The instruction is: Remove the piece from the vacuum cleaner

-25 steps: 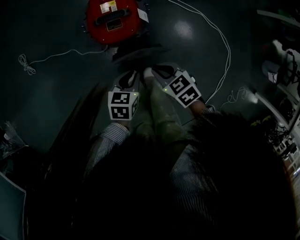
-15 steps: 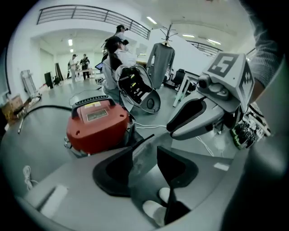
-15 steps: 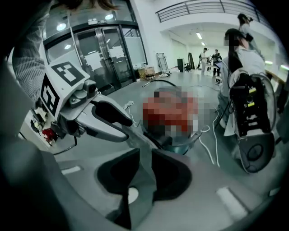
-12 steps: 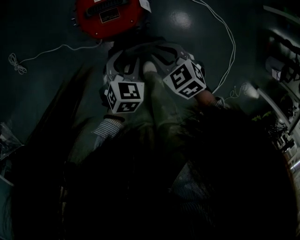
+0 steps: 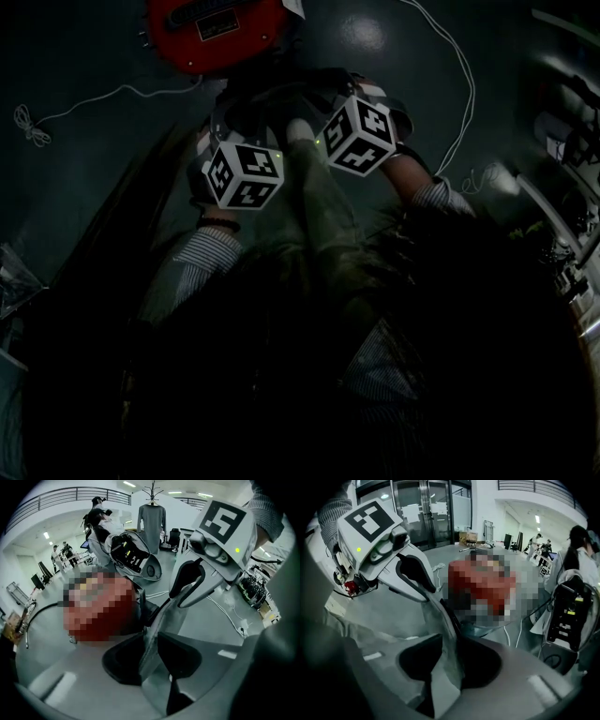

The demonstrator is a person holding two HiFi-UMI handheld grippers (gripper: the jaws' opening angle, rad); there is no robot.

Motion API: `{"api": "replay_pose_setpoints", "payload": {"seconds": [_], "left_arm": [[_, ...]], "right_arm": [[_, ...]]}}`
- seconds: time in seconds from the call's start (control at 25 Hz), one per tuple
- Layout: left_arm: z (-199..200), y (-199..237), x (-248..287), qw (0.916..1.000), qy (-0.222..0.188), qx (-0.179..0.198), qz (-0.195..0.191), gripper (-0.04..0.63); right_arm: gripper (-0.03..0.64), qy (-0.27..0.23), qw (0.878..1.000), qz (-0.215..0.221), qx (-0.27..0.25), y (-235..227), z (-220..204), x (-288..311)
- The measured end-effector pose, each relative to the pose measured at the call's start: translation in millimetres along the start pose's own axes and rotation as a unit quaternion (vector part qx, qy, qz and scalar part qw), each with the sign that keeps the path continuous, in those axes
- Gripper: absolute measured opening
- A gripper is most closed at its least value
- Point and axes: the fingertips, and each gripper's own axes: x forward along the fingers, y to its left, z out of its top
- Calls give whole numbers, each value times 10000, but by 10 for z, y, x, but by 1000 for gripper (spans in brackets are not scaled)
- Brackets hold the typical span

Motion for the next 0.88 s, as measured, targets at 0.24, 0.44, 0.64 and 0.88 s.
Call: {"api": "replay_pose_setpoints", "payload": {"seconds": [0.24, 0.44, 0.64, 0.88], "left_arm": [[-26, -31, 57, 9999, 94, -6, -113, 82], [-19, -39, 33, 9996, 165, -46, -209, 46], [-43, -100, -40, 9989, 255, -145, -358, 34], [-144, -242, -158, 9980, 296, -308, -460, 32]], "right_arm": [[73, 82, 9996, -113, 254, -49, -15, 41], [26, 119, 9994, 57, 323, 13, -16, 7], [22, 152, 9992, 236, 284, 125, -29, -62], [21, 180, 9989, 335, 278, 305, -72, -139]]}}
